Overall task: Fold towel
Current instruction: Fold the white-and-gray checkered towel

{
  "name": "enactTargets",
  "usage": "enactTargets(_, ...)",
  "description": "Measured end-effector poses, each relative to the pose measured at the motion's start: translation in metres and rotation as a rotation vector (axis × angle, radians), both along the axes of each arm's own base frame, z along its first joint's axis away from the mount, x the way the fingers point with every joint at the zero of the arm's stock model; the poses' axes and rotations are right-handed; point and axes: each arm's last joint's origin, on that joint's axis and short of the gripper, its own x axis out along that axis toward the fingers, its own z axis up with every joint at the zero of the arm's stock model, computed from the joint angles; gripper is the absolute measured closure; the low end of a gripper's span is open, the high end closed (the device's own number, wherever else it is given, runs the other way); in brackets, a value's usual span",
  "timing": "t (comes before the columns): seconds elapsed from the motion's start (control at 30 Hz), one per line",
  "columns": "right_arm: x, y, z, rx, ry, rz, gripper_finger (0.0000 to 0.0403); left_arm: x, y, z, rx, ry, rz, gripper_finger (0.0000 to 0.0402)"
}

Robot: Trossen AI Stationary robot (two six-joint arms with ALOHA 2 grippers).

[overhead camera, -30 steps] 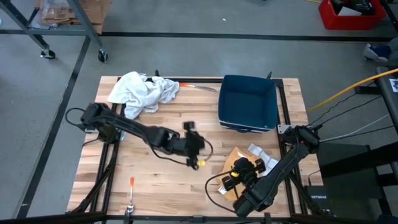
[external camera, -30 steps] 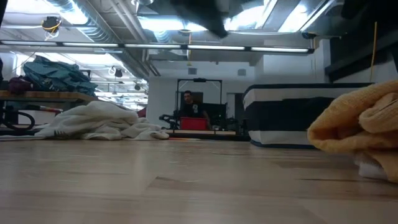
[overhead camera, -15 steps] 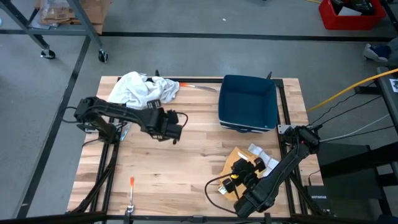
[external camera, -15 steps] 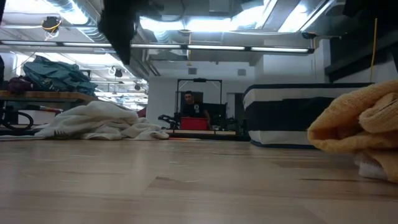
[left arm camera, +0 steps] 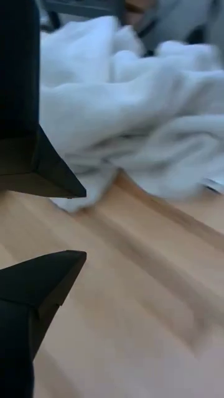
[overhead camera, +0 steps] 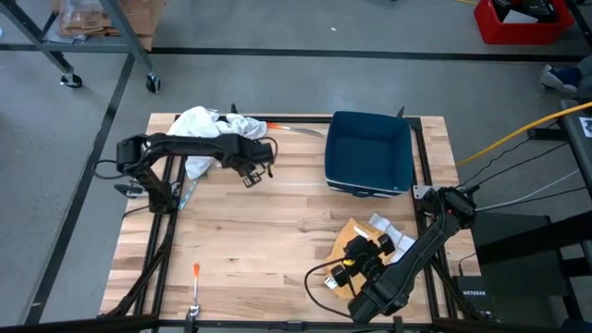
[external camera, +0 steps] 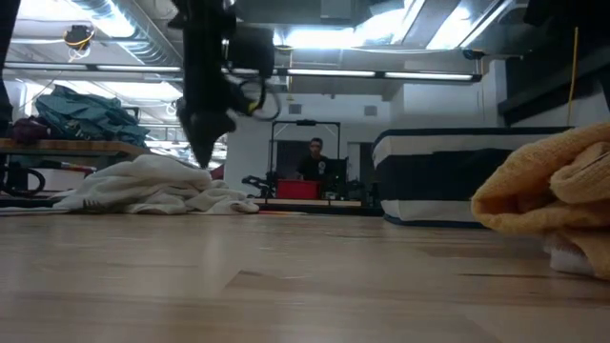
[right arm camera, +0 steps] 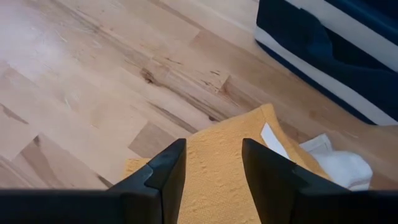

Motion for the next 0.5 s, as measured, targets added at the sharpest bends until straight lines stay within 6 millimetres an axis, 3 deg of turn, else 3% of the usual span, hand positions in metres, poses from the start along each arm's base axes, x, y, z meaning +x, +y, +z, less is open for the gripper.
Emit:
enactTargets(0.2, 0.000, 0.000, 0.000, 0.000, 0.000, 0.000, 0.0242, -0.021, 0.017, -0.024, -0.042, 0.066, 0.083, 0.0260)
enactTargets(0.5, 0.000, 0.000, 0.000, 0.002, -0.001, -0.001, 0.0242, -0.044, 0.013, -0.057, -0.082, 0.143, 0.121, 0.0260)
